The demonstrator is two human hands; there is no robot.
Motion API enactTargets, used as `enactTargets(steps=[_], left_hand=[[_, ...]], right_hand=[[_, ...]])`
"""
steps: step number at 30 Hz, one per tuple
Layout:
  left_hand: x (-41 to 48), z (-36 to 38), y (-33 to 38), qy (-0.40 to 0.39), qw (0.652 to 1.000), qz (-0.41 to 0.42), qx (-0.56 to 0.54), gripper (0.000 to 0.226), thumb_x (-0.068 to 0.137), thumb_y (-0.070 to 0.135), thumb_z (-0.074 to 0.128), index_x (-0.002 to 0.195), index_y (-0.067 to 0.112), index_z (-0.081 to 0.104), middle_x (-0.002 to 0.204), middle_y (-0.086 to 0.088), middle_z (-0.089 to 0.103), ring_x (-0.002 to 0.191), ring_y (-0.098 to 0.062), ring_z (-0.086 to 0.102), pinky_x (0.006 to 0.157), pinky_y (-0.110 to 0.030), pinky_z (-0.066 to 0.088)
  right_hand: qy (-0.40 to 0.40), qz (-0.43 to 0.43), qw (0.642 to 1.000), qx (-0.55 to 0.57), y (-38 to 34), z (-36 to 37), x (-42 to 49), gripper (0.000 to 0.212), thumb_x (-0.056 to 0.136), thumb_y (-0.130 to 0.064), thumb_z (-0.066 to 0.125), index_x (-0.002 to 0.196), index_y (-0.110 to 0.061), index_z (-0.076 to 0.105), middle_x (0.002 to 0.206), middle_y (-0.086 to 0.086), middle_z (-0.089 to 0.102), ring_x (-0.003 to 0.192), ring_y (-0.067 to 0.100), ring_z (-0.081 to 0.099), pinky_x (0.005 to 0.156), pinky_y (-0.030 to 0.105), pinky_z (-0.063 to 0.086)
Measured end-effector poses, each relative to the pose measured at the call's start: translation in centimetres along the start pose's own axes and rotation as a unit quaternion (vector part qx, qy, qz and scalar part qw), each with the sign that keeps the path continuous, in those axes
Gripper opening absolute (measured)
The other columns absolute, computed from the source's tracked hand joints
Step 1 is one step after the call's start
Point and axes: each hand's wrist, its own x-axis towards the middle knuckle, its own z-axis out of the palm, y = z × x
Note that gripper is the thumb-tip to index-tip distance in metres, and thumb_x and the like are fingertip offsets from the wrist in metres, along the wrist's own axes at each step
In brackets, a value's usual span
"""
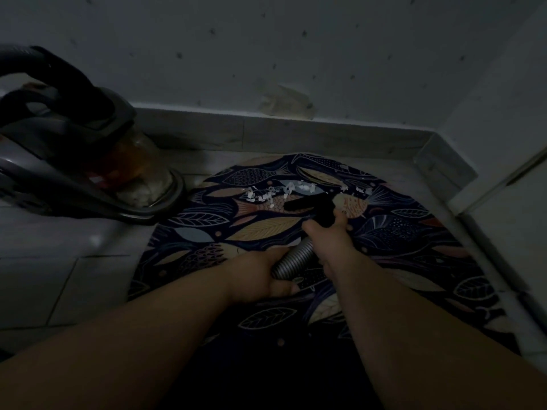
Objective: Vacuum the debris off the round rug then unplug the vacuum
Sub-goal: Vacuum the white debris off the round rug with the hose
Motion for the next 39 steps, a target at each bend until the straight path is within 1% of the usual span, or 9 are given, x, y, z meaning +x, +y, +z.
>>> enactTargets(steps=[4,11,14,18,22,27,32,35,39], left_hand=[[-0.9,0.1,-1.3,-0.002,1.000,-0.003,-0.013,0.071,0.084,0.046,0.063,0.145,0.035,0.026,0.120,0.003,0.058,0.101,-0.010,0.055,0.085,-0.018,0.043],[-2.0,-1.3,-3.2,0.009,1.000,-0.001,-0.016,0.070,0.084,0.040,0.064,0.145,0.036,0.028,0.105,0.005,0.058,0.084,-0.007,0.057,0.073,-0.015,0.043],[-2.4,-1.6,-3.9,0.009,1.000,-0.002,-0.021,0.070,0.083,0.040,0.065,0.144,0.036,0.030,0.100,0.009,0.056,0.082,-0.006,0.055,0.071,-0.015,0.040],[-2.7,-2.0,-4.6,0.000,1.000,-0.001,-0.020,0.069,0.082,0.041,0.066,0.143,0.037,0.033,0.102,0.008,0.061,0.081,-0.008,0.062,0.068,-0.014,0.046],[-2.6,-2.2,-4.9,0.006,1.000,0.003,-0.009,0.069,0.081,0.041,0.067,0.142,0.041,0.034,0.117,0.006,0.062,0.095,-0.011,0.065,0.086,-0.025,0.053],[-2.2,-2.0,-4.5,0.008,1.000,0.015,-0.012,0.068,0.081,0.040,0.068,0.140,0.045,0.033,0.111,0.007,0.064,0.090,-0.008,0.064,0.081,-0.021,0.052],[-1.7,-1.7,-4.4,0.004,1.000,0.020,-0.012,0.070,0.081,0.042,0.067,0.141,0.046,0.032,0.118,0.008,0.061,0.097,-0.007,0.061,0.082,-0.016,0.047],[-1.6,-1.6,-4.5,0.001,1.000,0.021,-0.008,0.070,0.081,0.043,0.067,0.141,0.045,0.031,0.121,0.008,0.059,0.098,-0.007,0.061,0.083,-0.017,0.048],[-1.4,-1.5,-4.7,0.005,1.000,0.020,-0.019,0.071,0.080,0.043,0.068,0.140,0.047,0.031,0.118,0.007,0.061,0.097,-0.010,0.064,0.088,-0.025,0.053]], right_hand=[[0.014,0.007,1.000,0.014,0.6,1.5,-0.8,0.083,0.089,-0.031,0.063,0.151,-0.045,0.011,0.135,0.007,0.048,0.106,0.033,0.056,0.094,0.053,0.052],[0.024,0.038,0.998,0.035,0.2,4.4,-1.9,0.081,0.095,-0.034,0.057,0.153,-0.045,0.001,0.156,0.006,0.030,0.124,0.038,0.048,0.096,0.056,0.048],[0.012,0.054,0.998,0.042,0.2,5.0,-2.1,0.080,0.096,-0.036,0.055,0.151,-0.049,-0.002,0.152,0.008,0.034,0.117,0.039,0.051,0.092,0.059,0.050],[-0.007,0.064,0.997,0.045,0.2,5.2,-2.3,0.082,0.096,-0.036,0.056,0.150,-0.051,-0.003,0.150,0.009,0.035,0.109,0.037,0.054,0.088,0.057,0.054],[-0.009,0.079,0.995,0.053,0.3,5.4,-2.5,0.081,0.095,-0.037,0.055,0.149,-0.053,-0.004,0.150,0.008,0.035,0.111,0.037,0.054,0.089,0.057,0.053],[-0.019,0.088,0.994,0.058,0.1,4.5,-2.4,0.085,0.094,-0.034,0.057,0.148,-0.054,-0.005,0.141,0.011,0.043,0.105,0.038,0.058,0.085,0.059,0.055],[-0.024,0.088,0.994,0.067,0.4,3.7,-2.1,0.081,0.097,-0.033,0.055,0.150,-0.051,-0.004,0.141,0.012,0.043,0.103,0.035,0.059,0.085,0.059,0.055],[-0.021,0.090,0.994,0.063,0.5,3.6,-2.0,0.081,0.097,-0.033,0.055,0.150,-0.052,-0.004,0.143,0.011,0.042,0.103,0.036,0.059,0.085,0.058,0.055],[-0.021,0.082,0.994,0.070,0.6,3.6,-1.7,0.080,0.097,-0.033,0.055,0.150,-0.050,-0.002,0.129,0.011,0.047,0.099,0.035,0.062,0.085,0.059,0.054]])
